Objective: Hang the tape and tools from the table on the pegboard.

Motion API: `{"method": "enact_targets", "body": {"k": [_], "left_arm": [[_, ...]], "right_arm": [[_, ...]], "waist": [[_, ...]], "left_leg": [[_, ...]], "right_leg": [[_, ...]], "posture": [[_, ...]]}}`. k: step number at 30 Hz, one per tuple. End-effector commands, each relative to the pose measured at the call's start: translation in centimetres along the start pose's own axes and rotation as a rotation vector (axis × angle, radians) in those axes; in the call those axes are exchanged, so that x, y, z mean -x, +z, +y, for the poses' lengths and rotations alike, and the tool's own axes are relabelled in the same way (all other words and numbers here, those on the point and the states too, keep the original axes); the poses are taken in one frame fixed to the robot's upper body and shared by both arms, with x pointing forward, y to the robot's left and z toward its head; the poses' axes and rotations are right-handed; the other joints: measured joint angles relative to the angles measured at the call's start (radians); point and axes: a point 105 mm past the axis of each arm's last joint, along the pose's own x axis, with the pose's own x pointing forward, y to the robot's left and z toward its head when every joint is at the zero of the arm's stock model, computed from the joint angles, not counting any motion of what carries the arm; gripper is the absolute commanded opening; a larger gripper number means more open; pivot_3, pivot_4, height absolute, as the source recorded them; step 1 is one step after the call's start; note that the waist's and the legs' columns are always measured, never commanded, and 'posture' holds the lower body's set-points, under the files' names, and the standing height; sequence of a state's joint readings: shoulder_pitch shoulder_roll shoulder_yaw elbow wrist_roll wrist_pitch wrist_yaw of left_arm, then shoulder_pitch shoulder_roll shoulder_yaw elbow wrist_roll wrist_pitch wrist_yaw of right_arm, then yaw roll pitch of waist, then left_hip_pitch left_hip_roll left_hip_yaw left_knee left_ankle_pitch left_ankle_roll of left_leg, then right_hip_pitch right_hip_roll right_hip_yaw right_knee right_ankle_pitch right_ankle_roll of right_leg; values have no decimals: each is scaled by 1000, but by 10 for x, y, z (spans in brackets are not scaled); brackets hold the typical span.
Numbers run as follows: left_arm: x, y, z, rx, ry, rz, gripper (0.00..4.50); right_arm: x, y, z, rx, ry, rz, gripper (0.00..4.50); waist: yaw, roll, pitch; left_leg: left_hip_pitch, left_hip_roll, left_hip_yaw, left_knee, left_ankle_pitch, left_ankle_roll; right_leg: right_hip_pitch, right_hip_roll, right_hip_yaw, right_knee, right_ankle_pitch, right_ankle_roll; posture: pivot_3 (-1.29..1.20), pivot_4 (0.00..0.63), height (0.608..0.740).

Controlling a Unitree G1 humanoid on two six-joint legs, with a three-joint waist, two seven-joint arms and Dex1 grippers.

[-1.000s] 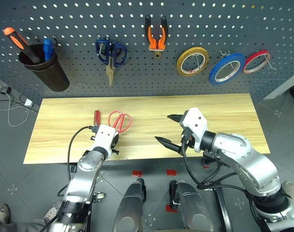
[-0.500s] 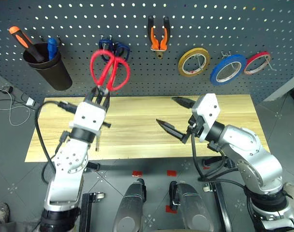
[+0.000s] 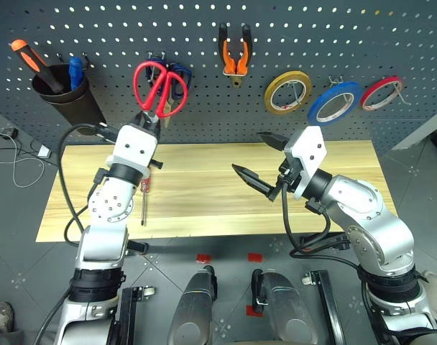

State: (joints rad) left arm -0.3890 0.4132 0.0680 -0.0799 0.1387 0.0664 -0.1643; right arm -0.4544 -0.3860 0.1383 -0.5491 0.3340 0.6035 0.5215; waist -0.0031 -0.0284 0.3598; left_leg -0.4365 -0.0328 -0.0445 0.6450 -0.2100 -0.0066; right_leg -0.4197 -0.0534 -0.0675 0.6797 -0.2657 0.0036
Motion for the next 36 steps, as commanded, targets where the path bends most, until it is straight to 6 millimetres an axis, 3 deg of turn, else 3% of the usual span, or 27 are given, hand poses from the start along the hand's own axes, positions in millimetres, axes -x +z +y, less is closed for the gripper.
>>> {"method": "enact_targets", "body": {"k": [1, 6, 8, 10, 12, 16, 21, 27, 31, 36], "left_arm": [[-11, -10, -10, 60, -24, 51, 2127], [-11, -40, -23, 117, -77, 187, 3653], [7, -72, -33, 228, -111, 340, 4201], [27, -97, -38, 333, -131, 463, 4201], [38, -109, -33, 419, -122, 523, 4201], [44, -124, 0, 548, -13, 591, 4359], [50, -142, 22, 589, 23, 704, 4359], [50, -167, 17, 690, 0, 865, 4359], [35, -166, 9, 738, -11, 869, 4359], [33, -172, 9, 766, 16, 896, 4213]], "right_arm": [[-2, 13, 2, 27, 4, -48, 4500], [-6, 4, 5, 15, -4, 2, 4500], [-7, -5, 9, 3, -17, 51, 4500], [-9, -15, 16, -31, -12, 111, 4500], [-12, -18, 25, -55, 4, 152, 4500], [-19, -28, 37, -133, 16, 271, 4500], [-28, -17, 47, -167, 85, 312, 4500], [-38, -5, 58, -138, 192, 328, 4500], [-39, 0, 58, -101, 228, 330, 4500], [-33, 1, 61, -69, 282, 346, 4500]], "waist": [[0, 0, 0], [-7, 0, 0], [-16, 0, 0], [-29, 0, 0], [-35, 0, 0], [-29, -1, 0], [-30, -1, 1], [-28, -5, 18], [-28, -8, 22], [-31, -8, 22]], "left_leg": [[0, 0, 0, 0, 0, 0], [0, 0, 0, 0, 2, -3], [0, 0, 0, 0, 2, -3], [1, 0, 1, 0, 2, -3], [1, 0, 1, 0, 2, -3], [1, 3, -1, 0, 2, -3], [2, 2, 0, 0, 1, 0], [1, 2, -1, -1, 0, 0], [1, 2, 0, -1, 0, 1], [1, 2, 1, -1, -1, 1]], "right_leg": [[0, 0, 0, 0, 0, 0], [0, 0, 1, 0, 0, 0], [0, 0, 1, 0, 0, 0], [0, 0, 1, 0, 0, 0], [0, 0, 2, 0, 0, 0], [-1, 2, 0, 2, 0, -1], [0, 2, 1, 1, 0, -1], [-1, 2, 1, 2, 1, -2], [-2, 2, 1, 1, 1, -2], [-2, 1, 2, 0, 0, -2]], "posture": [[-43, 313, 740], [-52, 319, 740], [-54, 321, 740], [-59, 329, 740], [-60, 343, 740], [-53, 371, 740], [-52, 414, 740], [-45, 442, 740], [-59, 445, 740], [-77, 441, 740]]}}
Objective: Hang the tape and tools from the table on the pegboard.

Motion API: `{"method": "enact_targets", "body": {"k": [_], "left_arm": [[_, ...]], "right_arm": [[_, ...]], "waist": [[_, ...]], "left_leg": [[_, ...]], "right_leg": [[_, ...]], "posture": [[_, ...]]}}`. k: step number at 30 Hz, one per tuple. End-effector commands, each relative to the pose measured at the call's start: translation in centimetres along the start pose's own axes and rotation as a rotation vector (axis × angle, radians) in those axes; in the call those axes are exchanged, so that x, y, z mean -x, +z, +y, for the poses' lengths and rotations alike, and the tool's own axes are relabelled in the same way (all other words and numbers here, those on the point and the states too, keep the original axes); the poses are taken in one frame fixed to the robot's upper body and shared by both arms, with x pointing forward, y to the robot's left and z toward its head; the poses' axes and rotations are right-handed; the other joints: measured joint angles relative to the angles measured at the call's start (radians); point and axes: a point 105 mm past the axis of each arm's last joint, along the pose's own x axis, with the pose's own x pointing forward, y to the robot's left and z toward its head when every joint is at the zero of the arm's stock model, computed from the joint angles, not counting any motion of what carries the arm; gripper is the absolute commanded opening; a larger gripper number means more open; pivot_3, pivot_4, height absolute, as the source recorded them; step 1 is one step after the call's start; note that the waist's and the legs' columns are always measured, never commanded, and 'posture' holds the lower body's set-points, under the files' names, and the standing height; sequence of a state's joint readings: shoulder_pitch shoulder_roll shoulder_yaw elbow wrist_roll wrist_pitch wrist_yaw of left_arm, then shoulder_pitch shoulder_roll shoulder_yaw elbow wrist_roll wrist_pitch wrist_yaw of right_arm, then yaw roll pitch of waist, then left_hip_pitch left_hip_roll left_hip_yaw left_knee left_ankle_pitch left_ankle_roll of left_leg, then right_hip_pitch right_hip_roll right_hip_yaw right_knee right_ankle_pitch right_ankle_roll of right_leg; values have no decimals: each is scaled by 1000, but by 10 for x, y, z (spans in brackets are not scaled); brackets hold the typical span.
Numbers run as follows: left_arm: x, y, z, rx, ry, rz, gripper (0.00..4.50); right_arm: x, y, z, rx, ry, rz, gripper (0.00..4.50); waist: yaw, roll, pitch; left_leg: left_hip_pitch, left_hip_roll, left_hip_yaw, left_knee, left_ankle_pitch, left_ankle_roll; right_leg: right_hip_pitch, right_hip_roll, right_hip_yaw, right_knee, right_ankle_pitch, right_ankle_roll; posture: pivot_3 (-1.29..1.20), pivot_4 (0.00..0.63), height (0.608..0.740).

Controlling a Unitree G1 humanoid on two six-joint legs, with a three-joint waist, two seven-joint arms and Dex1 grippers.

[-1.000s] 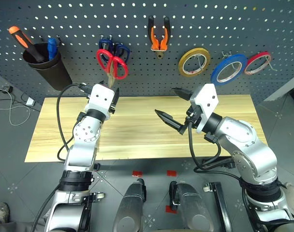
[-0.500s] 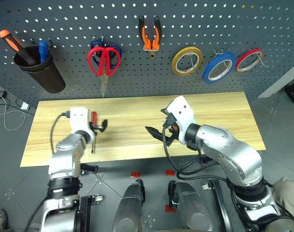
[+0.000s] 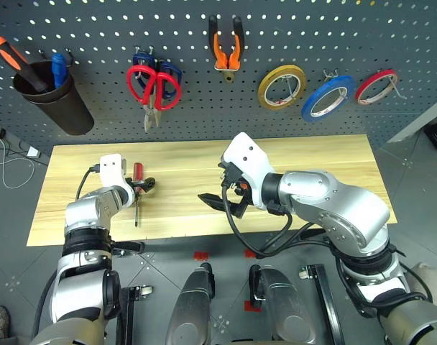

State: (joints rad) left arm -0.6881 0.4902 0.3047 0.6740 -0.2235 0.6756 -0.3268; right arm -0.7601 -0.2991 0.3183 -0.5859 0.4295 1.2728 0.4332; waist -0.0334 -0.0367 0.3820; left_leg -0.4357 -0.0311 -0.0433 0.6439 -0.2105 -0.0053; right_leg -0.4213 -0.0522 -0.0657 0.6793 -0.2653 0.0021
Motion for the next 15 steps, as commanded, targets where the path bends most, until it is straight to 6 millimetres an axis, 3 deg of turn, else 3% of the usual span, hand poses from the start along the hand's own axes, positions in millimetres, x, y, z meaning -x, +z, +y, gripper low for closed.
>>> {"method": "enact_targets", "body": {"k": [1, 11, 15], "left_arm": [[-1, -6, 9, 22, 26, 14, 4016], [6, -4, 22, -16, 57, -14, 972], [20, 4, 32, -148, 113, -117, 901]], "right_arm": [[5, 5, 14, 48, 70, -18, 4500], [6, 1, 9, 36, 70, -27, 4500], [9, 3, 5, 99, 49, -70, 4500]], "waist": [[-2, 0, 0], [-5, 0, -1], [-5, -2, -3]], "left_leg": [[0, 0, 0, 0, 0, 0], [0, 0, 0, -1, 0, -1], [0, 0, 0, -1, 2, -5]], "right_leg": [[0, 0, 0, 0, 0, 0], [0, 0, 0, 0, 0, 0], [0, 0, 0, 0, 0, 0]], "posture": [[-85, 432, 740], [-74, 361, 740], [-64, 317, 740]]}}
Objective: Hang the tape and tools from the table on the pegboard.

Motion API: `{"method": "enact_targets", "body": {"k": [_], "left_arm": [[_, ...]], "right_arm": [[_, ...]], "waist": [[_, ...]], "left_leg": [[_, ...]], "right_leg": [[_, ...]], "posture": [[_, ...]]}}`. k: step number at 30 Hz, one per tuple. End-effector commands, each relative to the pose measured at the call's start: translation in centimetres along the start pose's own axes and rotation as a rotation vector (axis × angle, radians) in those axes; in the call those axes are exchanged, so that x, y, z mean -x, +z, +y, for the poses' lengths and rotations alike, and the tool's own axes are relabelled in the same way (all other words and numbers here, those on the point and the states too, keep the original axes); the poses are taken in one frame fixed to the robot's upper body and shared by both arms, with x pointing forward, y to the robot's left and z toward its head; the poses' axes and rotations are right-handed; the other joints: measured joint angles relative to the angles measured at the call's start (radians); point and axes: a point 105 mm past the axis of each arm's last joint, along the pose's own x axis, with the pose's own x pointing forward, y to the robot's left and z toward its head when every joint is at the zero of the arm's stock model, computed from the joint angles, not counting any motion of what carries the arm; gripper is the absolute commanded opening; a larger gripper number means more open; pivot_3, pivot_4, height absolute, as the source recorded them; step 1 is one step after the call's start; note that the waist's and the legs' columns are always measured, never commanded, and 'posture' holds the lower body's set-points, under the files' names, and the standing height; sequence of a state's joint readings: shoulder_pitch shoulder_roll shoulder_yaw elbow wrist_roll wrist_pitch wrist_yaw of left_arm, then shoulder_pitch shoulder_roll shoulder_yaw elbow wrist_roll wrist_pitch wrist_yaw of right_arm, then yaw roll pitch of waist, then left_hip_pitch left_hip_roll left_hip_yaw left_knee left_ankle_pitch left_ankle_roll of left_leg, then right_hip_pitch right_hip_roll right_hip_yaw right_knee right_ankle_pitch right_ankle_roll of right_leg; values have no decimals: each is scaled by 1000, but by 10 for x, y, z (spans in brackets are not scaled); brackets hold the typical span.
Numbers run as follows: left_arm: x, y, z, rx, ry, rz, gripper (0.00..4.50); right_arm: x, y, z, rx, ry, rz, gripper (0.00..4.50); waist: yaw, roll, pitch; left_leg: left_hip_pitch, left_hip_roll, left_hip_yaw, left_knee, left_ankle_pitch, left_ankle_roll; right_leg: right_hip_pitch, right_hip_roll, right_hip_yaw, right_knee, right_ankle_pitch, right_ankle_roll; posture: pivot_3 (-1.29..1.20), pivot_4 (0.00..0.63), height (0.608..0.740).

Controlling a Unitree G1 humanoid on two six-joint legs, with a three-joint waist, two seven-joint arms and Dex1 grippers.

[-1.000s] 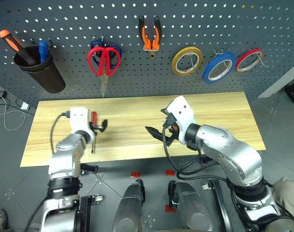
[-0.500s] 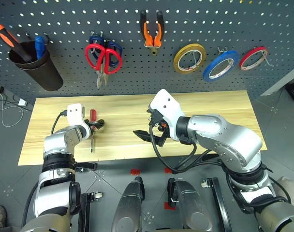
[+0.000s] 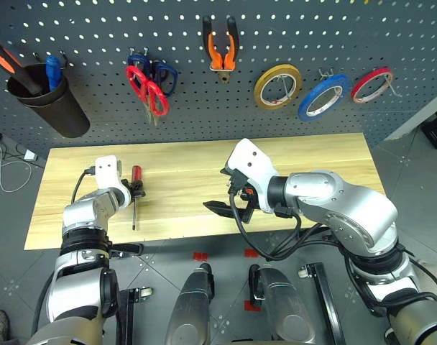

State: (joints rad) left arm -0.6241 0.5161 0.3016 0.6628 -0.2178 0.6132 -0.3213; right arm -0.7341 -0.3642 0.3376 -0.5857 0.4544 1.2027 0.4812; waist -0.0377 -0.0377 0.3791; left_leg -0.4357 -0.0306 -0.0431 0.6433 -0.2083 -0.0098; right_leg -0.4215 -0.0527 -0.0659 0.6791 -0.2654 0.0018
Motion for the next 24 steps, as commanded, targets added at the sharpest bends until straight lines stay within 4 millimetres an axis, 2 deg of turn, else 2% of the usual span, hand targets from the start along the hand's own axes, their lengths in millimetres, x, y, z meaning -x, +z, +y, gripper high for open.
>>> {"method": "enact_targets", "body": {"k": [1, 6, 9, 13, 14, 15, 17, 20, 22, 24], "left_arm": [[17, 13, 14, -154, 66, -138, 901], [52, 3, 20, -258, 134, -267, 901], [83, 12, 17, -413, 217, -429, 901], [123, 36, 5, -596, 348, -675, 901], [134, 45, -3, -625, 362, -743, 901], [151, 69, -15, -624, 374, -862, 901], [175, 104, -30, -594, 383, -1017, 901], [186, 131, -36, -569, 387, -1105, 901], [196, 166, -40, -533, 371, -1203, 901], [203, 202, -45, -487, 339, -1290, 901]], "right_arm": [[6, 9, 2, 88, 0, -81, 4500], [15, 3, 0, 151, -23, -126, 4500], [25, 7, -1, 166, -37, -185, 4500], [31, 11, -3, 152, -39, -232, 4500], [32, 12, -3, 148, -38, -246, 4500], [33, 17, -3, 138, -41, -273, 4500], [34, 23, -5, 119, -43, -310, 4500], [32, 28, -7, 108, -46, -332, 4500], [28, 36, -13, 90, -72, -357, 4500], [23, 55, -22, 33, -111, -423, 4500]], "waist": [[0, -1, -1], [9, -4, -11], [14, -7, -22], [35, -8, -41], [38, -8, -48], [44, -8, -54], [59, -10, -59], [65, -12, -68], [63, -12, -77], [62, -13, -78]], "left_leg": [[0, 0, 0, 0, 0, 0], [0, 0, 0, -2, 0, -2], [-1, 0, 0, -2, 0, -2], [-1, 0, -1, -2, -1, -2], [-1, 0, -1, -2, -1, -2], [-1, 0, 0, -1, -1, -2], [-1, 0, -1, -1, -1, -1], [-1, 0, -2, 2, -2, 2], [1, 0, -1, 2, -2, 2], [1, 0, -1, 2, -1, 1]], "right_leg": [[0, 0, 0, -1, 0, 0], [0, 0, 0, -3, 0, 0], [1, 0, 0, -5, 0, 0], [1, 0, -1, -5, 0, 0], [1, 0, -1, -5, 0, 0], [1, 0, -1, -5, 1, 0], [2, 0, -2, -5, 1, 1], [2, 0, -3, -2, 2, 1], [3, 0, -2, -2, 2, 1], [3, 1, -2, 0, 2, 1]], "posture": [[-62, 304, 740], [-50, 255, 740], [-43, 241, 740], [-26, 215, 740], [-18, 212, 740], [-7, 208, 740], [5, 205, 740], [8, 202, 740], [6, 201, 740], [-6, 203, 740]]}}
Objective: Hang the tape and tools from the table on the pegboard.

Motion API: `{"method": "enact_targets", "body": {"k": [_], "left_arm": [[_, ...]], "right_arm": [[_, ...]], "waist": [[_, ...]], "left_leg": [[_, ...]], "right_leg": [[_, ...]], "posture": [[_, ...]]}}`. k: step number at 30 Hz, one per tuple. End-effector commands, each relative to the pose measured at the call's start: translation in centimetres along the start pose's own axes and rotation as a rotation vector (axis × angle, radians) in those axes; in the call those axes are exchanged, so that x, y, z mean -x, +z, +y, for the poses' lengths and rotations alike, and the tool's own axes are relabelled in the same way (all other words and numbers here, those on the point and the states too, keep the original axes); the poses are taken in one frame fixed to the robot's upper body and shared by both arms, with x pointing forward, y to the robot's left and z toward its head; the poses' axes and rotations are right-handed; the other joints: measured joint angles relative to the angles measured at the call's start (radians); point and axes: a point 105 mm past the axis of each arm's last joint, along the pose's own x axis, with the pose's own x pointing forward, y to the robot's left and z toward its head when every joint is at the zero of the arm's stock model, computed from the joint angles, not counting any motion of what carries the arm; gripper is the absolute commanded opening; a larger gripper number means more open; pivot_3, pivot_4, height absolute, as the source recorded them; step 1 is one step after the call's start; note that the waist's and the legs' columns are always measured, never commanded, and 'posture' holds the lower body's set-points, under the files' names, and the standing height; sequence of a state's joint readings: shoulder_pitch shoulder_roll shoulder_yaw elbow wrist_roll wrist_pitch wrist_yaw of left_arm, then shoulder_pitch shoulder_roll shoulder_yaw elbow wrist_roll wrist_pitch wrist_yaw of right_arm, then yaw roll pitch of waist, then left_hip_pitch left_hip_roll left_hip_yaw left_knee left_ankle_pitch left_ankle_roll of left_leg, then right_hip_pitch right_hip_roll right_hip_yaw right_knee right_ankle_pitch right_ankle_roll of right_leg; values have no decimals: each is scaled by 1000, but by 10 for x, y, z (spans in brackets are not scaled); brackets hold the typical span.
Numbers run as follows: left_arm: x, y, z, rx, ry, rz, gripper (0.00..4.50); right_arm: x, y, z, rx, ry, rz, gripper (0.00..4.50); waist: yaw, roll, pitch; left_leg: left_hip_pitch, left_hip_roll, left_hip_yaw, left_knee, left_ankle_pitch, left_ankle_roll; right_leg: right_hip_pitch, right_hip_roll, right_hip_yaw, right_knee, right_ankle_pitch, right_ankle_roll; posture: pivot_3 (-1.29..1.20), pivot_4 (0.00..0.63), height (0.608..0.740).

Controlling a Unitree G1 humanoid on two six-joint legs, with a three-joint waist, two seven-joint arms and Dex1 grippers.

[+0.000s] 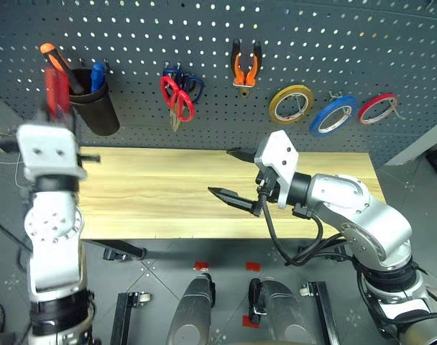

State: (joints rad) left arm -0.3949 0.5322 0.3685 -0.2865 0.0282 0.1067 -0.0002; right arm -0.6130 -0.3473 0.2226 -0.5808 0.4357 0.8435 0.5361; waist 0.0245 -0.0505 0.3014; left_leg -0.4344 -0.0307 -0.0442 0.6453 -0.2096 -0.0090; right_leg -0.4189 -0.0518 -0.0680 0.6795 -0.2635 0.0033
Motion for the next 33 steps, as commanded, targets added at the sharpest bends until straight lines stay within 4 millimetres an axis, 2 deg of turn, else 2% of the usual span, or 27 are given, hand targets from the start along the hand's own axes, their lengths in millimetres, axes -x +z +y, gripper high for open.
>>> {"method": "enact_targets", "body": {"k": [1, 5, 10, 12, 18, 20, 22, 27, 29, 31, 33], "left_arm": [[-37, 27, 18, 56, 44, -114, 901], [-69, 24, 25, 125, 63, -134, 901], [-88, 6, 21, 201, 74, -99, 901], [-89, -3, 21, 200, 80, -83, 901], [-73, -29, 25, 184, 110, -43, 901], [-66, -33, 28, 215, 133, -49, 1614], [-62, -28, 29, 233, 150, -74, 2090], [-56, 5, 20, 212, 119, -184, 3601], [-50, 21, 8, 207, 62, -221, 3601], [-39, 27, -9, 206, -21, -217, 3601], [-25, 11, -28, 245, -103, -113, 3601]], "right_arm": [[-11, 33, -12, -14, -67, -115, 4500], [-27, 44, -16, -5, -97, -120, 4500], [-36, 51, -12, 13, -93, -129, 4500], [-38, 50, -10, 32, -88, -119, 4500], [-39, 49, 1, 32, -48, -124, 4500], [-39, 48, 3, 31, -39, -124, 4500], [-38, 47, 2, 29, -40, -122, 4500], [-35, 44, 2, 36, -33, -121, 4500], [-31, 43, 2, 44, -33, -126, 4500], [-25, 40, 1, 46, -37, -127, 4500], [-19, 33, -1, 44, -51, -117, 4500]], "waist": [[-2, 0, 0], [-16, 0, -8], [-27, 0, -8], [-30, 0, -8], [-35, 0, -8], [-38, 0, -8], [-40, 0, -8], [-38, -3, -10], [-38, -3, -12], [-36, -3, -15], [-33, 1, -22]], "left_leg": [[0, 0, 0, 0, 2, -2], [1, 2, 0, -1, 5, -6], [0, 2, 1, -1, 5, -6], [0, 2, 2, -1, 5, -6], [0, 2, 2, -1, 5, -6], [0, 2, 2, -1, 5, -6], [0, 2, 2, 0, 5, -6], [0, 2, 2, 0, 5, -6], [0, 2, 2, 0, 5, -6], [0, 2, 2, 0, 5, -6], [0, 2, 3, 0, 5, -6]], "right_leg": [[0, 0, 0, 0, 0, 0], [-1, 2, 1, 1, 2, -4], [-2, 2, 1, 0, 2, -4], [-2, 2, 1, 0, 2, -4], [-2, 2, 2, 0, 2, -4], [-2, 2, 2, 1, 3, -4], [-2, 2, 2, 1, 3, -4], [-2, 2, 2, 1, 3, -4], [-2, 2, 2, 1, 3, -4], [-1, 2, 2, 1, 3, -4], [-1, 2, 3, 1, 3, -4]], "posture": [[-15, 205, 740], [-26, 205, 740], [-54, 204, 740], [-58, 205, 740], [-54, 202, 740], [-50, 201, 740], [-50, 201, 740], [-46, 197, 740], [-42, 195, 740], [-23, 189, 740], [-15, 187, 740]]}}
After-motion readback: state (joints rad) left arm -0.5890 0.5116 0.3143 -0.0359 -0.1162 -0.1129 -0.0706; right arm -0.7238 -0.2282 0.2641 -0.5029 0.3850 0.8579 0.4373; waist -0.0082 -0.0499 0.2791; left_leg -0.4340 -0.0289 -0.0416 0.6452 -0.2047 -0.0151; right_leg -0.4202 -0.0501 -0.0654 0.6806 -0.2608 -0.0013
